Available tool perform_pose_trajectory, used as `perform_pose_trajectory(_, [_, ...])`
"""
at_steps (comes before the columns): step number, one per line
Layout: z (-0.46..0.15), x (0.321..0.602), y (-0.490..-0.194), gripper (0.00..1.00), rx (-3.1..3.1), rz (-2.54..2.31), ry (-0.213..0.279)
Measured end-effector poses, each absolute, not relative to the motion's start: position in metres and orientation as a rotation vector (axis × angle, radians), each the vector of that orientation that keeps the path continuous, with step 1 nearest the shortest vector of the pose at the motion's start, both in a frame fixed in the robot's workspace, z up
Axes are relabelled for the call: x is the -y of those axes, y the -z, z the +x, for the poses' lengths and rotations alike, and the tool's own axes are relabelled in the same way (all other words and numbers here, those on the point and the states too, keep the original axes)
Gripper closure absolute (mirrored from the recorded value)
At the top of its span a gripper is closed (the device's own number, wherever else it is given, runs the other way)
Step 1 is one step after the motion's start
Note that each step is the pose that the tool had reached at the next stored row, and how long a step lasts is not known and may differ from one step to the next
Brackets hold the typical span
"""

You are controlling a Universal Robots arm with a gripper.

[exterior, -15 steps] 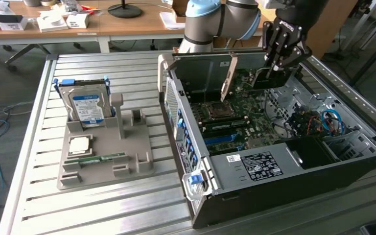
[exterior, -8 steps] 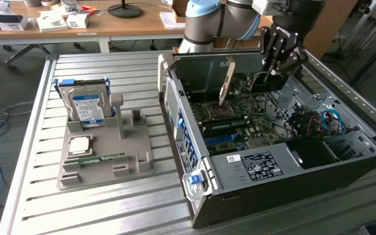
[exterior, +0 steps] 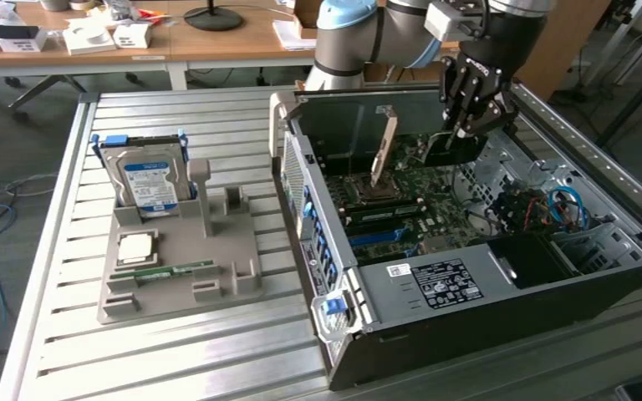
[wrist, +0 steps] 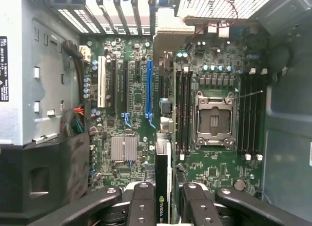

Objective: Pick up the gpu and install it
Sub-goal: 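Insert the gpu into the slot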

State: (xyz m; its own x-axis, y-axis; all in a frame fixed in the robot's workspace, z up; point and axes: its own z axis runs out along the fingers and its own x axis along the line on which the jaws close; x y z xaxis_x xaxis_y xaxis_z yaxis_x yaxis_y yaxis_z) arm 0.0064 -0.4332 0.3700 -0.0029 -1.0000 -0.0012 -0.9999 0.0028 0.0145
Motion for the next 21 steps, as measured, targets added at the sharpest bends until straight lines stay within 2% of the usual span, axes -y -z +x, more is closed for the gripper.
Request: perform_pose_trajectory(21, [0.005, 0.433, -0.335, 0.74, 2.216, 2.21, 0.022])
